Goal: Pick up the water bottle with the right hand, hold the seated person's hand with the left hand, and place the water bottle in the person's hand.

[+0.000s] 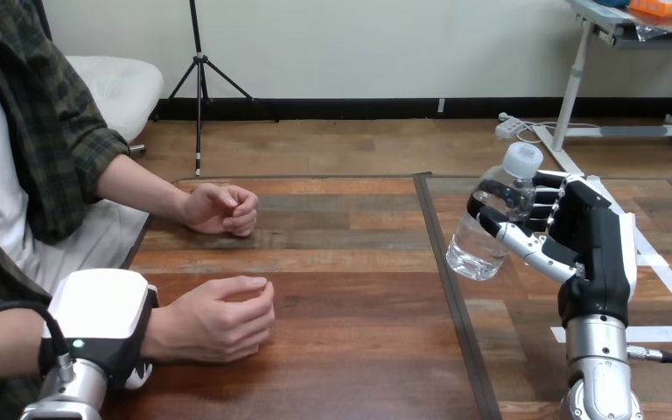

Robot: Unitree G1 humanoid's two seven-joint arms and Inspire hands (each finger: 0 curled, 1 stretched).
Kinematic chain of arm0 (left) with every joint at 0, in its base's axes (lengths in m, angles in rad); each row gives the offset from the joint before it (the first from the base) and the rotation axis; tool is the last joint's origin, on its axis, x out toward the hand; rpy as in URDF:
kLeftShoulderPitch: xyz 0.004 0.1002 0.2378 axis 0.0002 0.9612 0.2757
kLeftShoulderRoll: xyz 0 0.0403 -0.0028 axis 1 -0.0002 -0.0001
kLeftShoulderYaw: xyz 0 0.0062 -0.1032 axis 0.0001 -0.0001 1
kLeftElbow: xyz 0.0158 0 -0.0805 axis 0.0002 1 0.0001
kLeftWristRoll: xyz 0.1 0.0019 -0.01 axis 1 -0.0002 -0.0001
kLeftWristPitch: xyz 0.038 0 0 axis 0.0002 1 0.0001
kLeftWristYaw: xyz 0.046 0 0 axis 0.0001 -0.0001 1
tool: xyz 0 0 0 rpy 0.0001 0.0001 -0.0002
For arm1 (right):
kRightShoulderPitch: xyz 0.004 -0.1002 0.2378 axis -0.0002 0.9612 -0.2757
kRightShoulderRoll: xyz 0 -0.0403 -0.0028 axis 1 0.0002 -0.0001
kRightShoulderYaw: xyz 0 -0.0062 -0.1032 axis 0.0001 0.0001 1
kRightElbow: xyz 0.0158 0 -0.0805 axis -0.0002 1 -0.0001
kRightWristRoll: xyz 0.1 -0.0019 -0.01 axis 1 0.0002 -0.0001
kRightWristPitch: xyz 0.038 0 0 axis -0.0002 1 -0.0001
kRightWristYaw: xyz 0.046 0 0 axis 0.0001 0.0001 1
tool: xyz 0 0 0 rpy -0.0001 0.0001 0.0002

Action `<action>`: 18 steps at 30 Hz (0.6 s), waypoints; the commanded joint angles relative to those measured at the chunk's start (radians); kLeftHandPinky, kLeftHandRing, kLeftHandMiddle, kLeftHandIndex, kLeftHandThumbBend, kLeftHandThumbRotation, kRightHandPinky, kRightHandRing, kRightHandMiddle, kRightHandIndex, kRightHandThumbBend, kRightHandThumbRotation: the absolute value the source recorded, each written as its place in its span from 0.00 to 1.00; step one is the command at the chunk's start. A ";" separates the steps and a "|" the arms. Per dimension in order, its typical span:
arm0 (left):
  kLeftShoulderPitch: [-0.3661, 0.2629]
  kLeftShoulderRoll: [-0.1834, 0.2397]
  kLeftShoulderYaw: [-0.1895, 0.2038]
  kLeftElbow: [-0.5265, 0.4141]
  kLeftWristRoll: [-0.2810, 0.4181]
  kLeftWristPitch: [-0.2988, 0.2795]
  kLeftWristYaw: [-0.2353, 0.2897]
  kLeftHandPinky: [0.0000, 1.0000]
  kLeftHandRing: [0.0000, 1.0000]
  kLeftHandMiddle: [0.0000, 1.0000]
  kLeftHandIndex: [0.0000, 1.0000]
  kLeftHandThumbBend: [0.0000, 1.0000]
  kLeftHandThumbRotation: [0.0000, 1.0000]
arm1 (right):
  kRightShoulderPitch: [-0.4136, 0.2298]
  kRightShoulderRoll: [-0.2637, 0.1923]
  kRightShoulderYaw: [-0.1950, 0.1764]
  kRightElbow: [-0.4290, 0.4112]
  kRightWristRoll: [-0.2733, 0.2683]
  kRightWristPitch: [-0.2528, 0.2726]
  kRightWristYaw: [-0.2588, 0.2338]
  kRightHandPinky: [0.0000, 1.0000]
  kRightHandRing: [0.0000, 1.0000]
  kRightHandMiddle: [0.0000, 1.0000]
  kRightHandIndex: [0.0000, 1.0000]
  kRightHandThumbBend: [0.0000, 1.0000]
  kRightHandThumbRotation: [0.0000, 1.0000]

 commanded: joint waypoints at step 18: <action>-0.041 -0.004 -0.018 0.062 -0.070 -0.026 0.097 0.46 0.50 0.54 0.57 0.84 0.00 | -0.068 -0.012 -0.013 -0.064 0.017 -0.015 0.002 0.40 0.46 0.50 0.54 0.72 0.00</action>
